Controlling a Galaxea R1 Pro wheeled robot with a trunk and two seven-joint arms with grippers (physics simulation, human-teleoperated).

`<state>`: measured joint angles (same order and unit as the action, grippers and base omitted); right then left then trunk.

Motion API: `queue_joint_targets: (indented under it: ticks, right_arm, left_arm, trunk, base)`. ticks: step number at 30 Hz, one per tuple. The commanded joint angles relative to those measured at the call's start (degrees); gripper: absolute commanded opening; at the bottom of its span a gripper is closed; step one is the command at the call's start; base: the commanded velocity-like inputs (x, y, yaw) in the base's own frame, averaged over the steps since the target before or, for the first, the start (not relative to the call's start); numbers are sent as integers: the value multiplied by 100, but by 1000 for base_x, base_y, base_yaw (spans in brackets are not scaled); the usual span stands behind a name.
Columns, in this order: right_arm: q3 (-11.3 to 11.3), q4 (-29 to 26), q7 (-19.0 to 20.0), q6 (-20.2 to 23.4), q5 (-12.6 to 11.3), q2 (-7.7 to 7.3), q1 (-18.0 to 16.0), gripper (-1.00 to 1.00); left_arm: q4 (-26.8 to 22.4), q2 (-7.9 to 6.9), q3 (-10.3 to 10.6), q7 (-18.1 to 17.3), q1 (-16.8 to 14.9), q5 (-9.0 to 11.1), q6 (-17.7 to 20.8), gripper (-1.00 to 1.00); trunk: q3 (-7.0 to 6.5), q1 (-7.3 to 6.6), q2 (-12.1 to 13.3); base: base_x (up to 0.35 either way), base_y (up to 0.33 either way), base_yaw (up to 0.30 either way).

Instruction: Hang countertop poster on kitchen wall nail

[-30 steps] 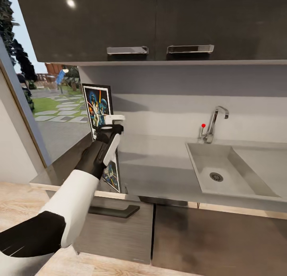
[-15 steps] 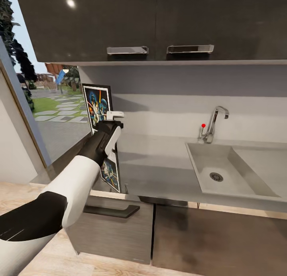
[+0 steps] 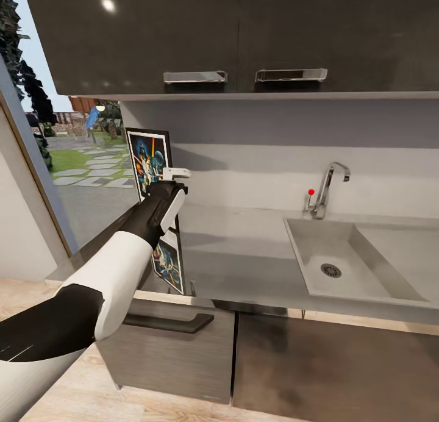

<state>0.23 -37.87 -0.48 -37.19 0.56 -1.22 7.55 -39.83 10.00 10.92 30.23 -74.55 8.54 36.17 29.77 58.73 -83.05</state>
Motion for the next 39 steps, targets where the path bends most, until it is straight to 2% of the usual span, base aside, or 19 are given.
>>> queue_joint_targets:
  ticks: [1, 14, 39]
  right_arm:
    - [3, -7, -5, -6, 5, -3, 2, 100]
    - [12, -8, -5, -7, 5, -2, 4, 100]
    - [12, -2, -5, -1, 14, -2, 2, 100]
  left_arm:
    - [-1, 0, 16, 55, -6, 60, 3, 100]
    - [3, 0, 0, 69, -7, 55, -30, 100]
    - [-117, 0, -11, 78, -12, 42, -28, 100]
  trunk:
    - [5, 0, -3]
    - [13, 0, -3]
    - [229, 0, -3]
  base:
    - [0, 0, 0]
    - [0, 0, 0]
    - [0, 0, 0]
